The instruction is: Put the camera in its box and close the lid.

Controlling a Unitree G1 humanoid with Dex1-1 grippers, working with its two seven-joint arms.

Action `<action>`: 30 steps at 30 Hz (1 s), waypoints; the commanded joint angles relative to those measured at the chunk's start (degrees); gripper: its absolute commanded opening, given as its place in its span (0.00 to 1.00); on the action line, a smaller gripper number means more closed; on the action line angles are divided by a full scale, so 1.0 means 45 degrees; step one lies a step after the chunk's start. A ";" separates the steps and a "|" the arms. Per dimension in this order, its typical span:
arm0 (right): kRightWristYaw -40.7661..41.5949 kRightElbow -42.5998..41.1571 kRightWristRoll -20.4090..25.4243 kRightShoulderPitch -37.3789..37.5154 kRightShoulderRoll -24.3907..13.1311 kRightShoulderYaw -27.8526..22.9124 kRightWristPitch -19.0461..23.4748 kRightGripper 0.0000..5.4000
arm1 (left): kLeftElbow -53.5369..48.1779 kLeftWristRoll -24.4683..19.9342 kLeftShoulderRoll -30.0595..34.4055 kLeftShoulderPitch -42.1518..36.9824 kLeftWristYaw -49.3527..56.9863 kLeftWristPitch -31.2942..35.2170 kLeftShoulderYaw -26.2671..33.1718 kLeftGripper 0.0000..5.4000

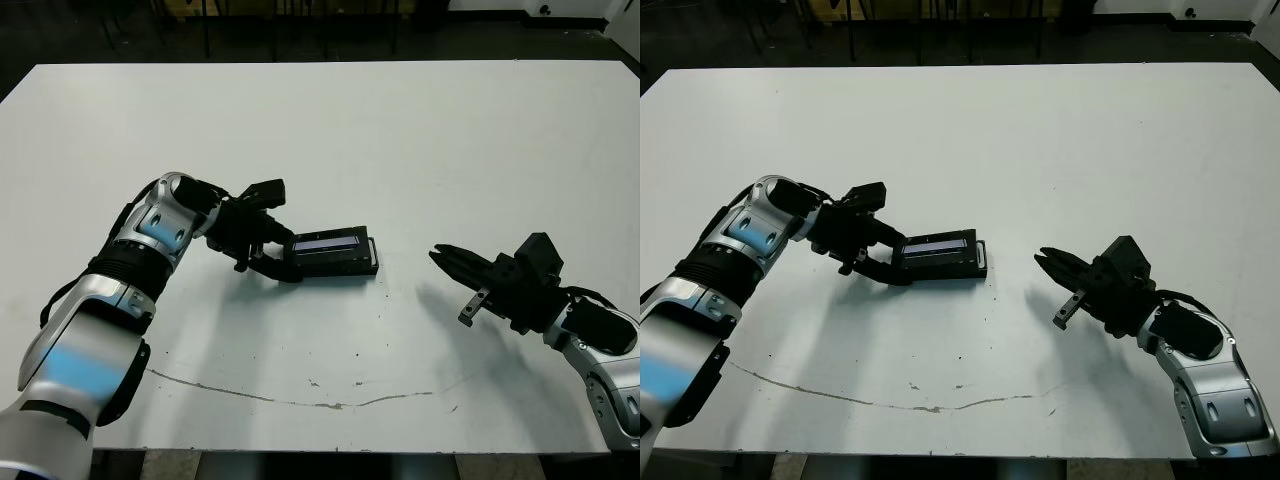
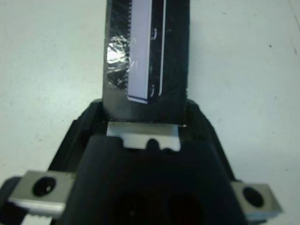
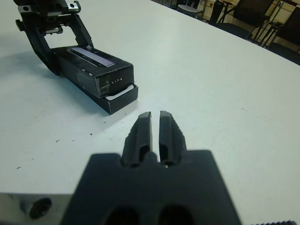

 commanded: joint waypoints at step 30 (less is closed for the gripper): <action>-0.0122 -0.0226 0.0024 0.0461 -0.0093 -0.0011 0.0144 0.00 | 0.2253 0.0946 -0.2642 -0.0498 -0.0219 0.0059 -0.1365 0.49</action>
